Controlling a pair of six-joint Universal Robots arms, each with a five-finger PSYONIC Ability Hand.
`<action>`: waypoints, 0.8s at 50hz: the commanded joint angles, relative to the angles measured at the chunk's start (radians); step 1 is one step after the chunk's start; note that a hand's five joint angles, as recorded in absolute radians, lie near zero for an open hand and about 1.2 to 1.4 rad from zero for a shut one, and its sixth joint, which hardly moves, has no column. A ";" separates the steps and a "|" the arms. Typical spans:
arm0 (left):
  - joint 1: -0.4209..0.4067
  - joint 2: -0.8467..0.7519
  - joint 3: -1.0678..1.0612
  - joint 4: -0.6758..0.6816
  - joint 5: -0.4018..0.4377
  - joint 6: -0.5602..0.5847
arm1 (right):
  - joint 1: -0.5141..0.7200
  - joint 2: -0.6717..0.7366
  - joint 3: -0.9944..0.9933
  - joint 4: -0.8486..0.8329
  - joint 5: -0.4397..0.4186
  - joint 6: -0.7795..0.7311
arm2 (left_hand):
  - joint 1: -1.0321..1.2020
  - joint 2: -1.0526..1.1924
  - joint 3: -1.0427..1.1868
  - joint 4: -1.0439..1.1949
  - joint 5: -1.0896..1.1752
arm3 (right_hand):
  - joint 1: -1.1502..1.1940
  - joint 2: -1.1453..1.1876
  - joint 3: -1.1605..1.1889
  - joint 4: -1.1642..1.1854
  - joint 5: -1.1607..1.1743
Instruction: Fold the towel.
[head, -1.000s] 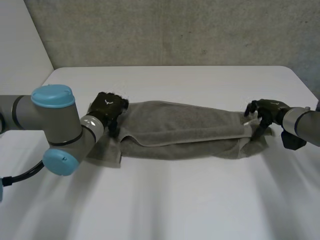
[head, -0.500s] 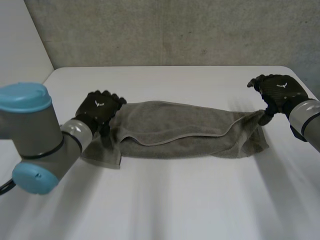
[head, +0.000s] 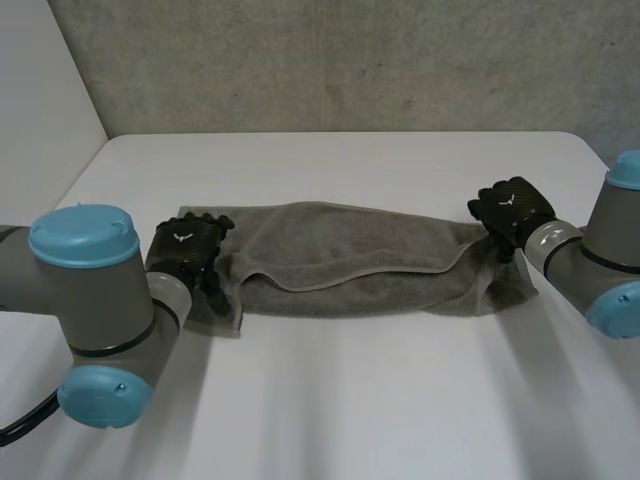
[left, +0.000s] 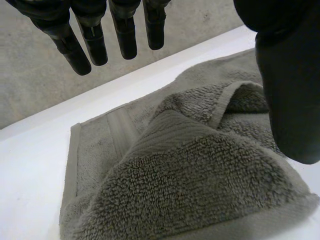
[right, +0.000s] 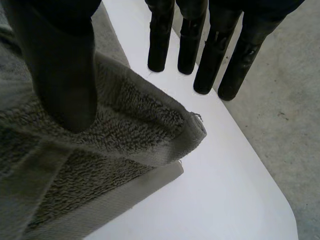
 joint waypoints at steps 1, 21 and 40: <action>-0.023 -0.034 0.030 0.013 -0.003 -0.060 | 0.006 0.079 -0.067 -0.023 0.017 -0.006 | -0.038 -0.031 -0.021 -0.036 -0.193 | 0.228 0.229 0.224 0.227 0.217; -0.083 -0.197 0.188 0.016 -0.069 -0.051 | -0.002 0.049 0.000 -0.046 0.054 -0.008 | -0.035 -0.028 -0.018 -0.033 -0.190 | 0.876 0.877 0.873 0.875 0.865; -0.078 -0.270 0.234 0.068 -0.188 0.165 | -0.028 -0.147 0.189 -0.040 0.053 0.067 | 0.035 0.042 0.053 0.037 -0.120 | 0.876 0.877 0.873 0.875 0.865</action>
